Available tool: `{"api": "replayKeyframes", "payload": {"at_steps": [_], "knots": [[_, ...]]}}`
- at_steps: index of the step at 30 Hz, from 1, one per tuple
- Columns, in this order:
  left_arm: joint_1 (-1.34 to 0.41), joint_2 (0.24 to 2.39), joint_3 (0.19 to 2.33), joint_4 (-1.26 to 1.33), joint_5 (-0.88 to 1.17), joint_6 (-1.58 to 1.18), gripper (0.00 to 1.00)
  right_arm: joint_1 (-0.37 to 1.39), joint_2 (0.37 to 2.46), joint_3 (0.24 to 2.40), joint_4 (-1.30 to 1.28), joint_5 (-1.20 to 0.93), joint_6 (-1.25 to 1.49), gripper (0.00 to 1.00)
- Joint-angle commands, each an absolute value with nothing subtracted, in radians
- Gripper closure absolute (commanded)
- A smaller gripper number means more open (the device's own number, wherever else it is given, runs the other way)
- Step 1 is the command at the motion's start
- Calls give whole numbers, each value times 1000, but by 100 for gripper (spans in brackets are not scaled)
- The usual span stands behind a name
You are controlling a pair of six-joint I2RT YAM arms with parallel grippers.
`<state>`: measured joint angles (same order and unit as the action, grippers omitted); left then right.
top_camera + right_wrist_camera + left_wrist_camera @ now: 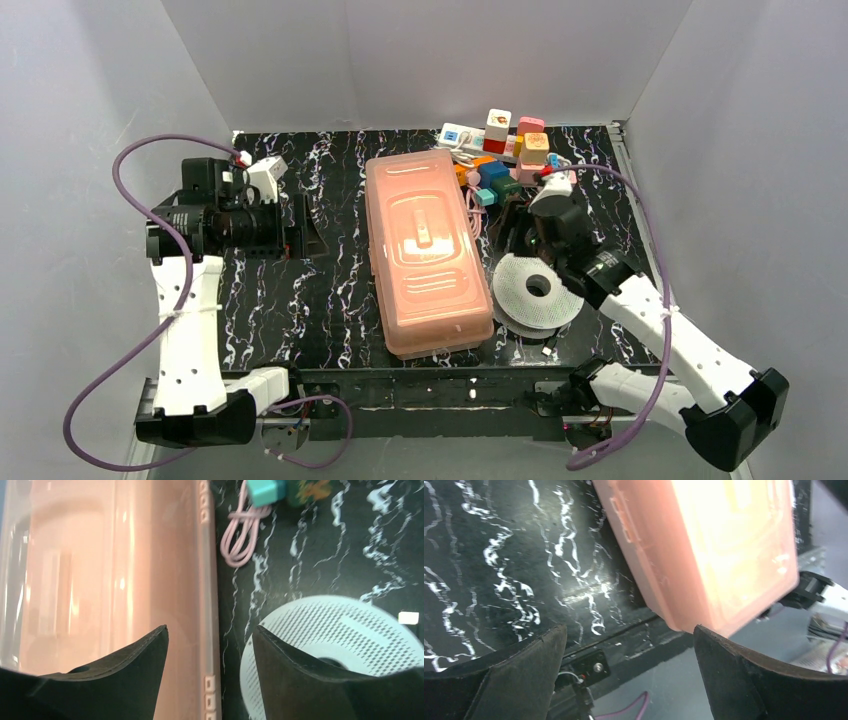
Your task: Pull the plug off the socket
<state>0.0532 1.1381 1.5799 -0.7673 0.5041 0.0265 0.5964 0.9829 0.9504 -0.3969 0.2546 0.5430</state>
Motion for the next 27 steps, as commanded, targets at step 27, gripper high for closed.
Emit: {"api": "replayKeyframes", "payload": {"at_steps": [27], "knots": [[14, 974, 1421, -958, 756, 242, 2, 896, 1499, 1288, -352, 256, 617, 31]]}}
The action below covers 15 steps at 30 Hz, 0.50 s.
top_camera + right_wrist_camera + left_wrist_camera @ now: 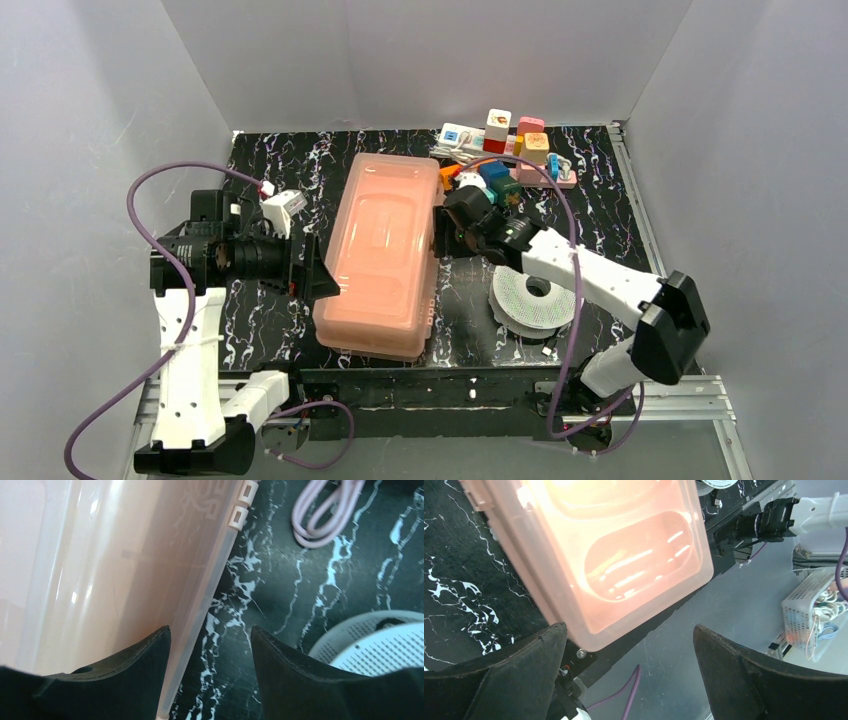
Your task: Pull the plug off the socket
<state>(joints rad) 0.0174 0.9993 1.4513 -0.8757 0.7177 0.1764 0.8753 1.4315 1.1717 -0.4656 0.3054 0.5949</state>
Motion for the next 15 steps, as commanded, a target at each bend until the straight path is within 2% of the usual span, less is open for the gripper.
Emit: {"api": "replayKeyframes", "payload": {"at_steps": [1, 7, 15], "knots": [[15, 970, 1411, -950, 750, 250, 2, 896, 1526, 1310, -348, 256, 615, 32], [15, 926, 1326, -840, 671, 262, 2, 898, 1636, 1433, -342, 257, 606, 32], [-15, 932, 1386, -883, 709, 306, 2, 938, 1784, 1582, -342, 257, 606, 32]]}}
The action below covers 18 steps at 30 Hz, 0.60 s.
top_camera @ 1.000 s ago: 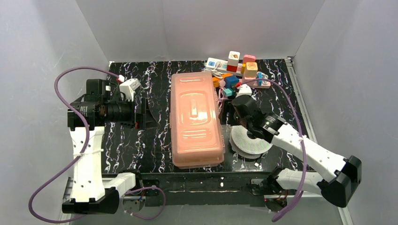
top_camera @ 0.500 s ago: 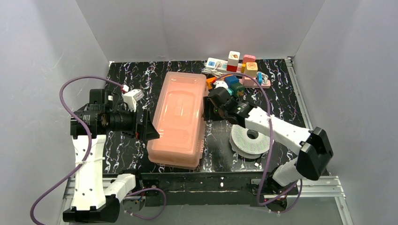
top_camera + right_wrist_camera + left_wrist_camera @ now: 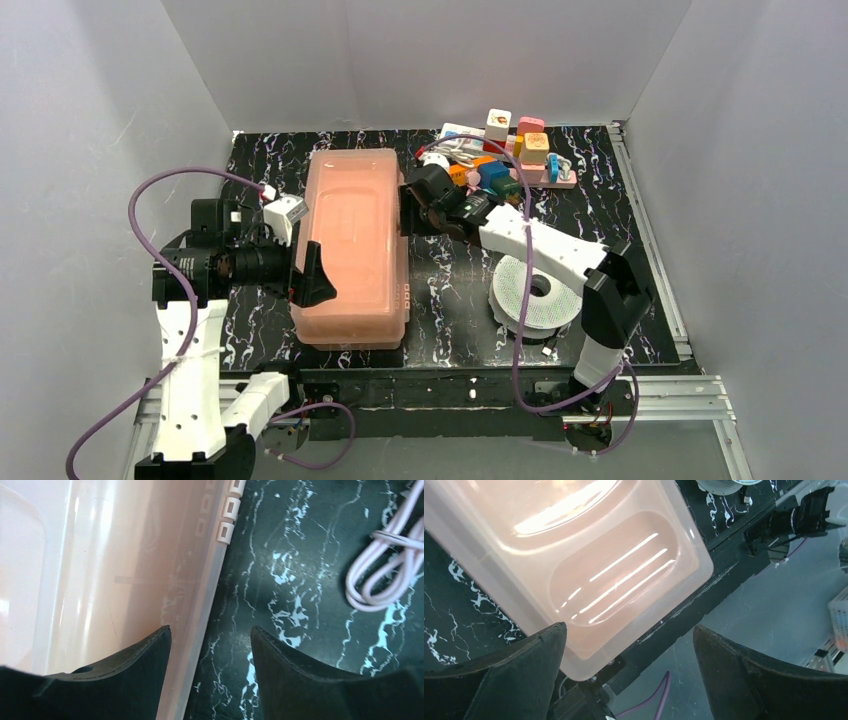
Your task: Pull the plug off the socket
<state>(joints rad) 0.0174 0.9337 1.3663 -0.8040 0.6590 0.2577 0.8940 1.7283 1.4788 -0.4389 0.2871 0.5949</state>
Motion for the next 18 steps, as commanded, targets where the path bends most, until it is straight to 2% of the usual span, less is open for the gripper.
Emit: {"api": "replayKeyframes", "payload": {"at_steps": [1, 6, 9, 14, 18], "knots": [[-23, 926, 1374, -874, 705, 311, 2, 944, 1798, 1603, -342, 257, 606, 32], [-87, 946, 1362, -866, 693, 327, 2, 960, 1819, 1655, -342, 257, 606, 32], [-201, 942, 1338, -815, 629, 342, 2, 959, 1756, 1625, -342, 257, 606, 32], [-446, 961, 1294, -764, 371, 397, 2, 956, 1576, 1474, -342, 257, 606, 32], [-497, 912, 1208, -694, 297, 409, 2, 943, 1437, 1329, -342, 257, 606, 32]]}}
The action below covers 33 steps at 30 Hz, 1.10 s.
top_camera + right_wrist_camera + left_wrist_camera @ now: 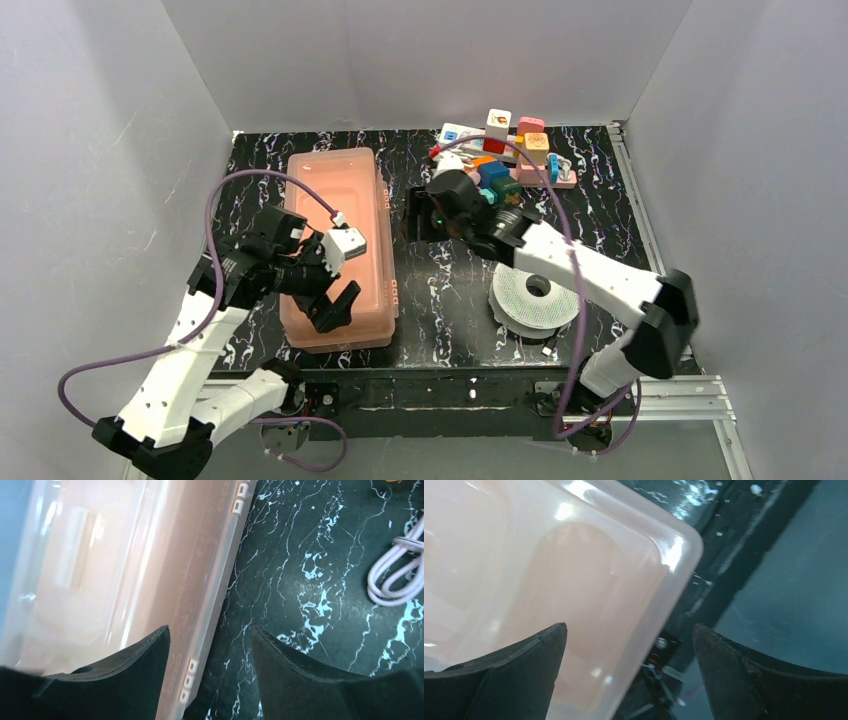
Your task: Pull the plug off the socket
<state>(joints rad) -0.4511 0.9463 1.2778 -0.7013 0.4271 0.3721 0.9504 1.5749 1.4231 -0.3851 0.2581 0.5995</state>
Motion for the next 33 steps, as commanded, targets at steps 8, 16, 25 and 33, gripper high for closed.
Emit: {"api": "replayKeyframes", "payload": {"at_steps": [8, 16, 25, 33], "knots": [[-566, 947, 1079, -652, 74, 439, 2, 914, 1319, 1195, -342, 257, 606, 32], [-511, 1045, 1070, -584, -104, 491, 2, 934, 1414, 1177, -342, 257, 606, 32], [-231, 1266, 1246, -566, -18, 549, 2, 973, 1591, 1246, -342, 257, 606, 32], [-175, 1310, 1316, -587, -31, 575, 2, 993, 1759, 1409, -342, 257, 606, 32]]}}
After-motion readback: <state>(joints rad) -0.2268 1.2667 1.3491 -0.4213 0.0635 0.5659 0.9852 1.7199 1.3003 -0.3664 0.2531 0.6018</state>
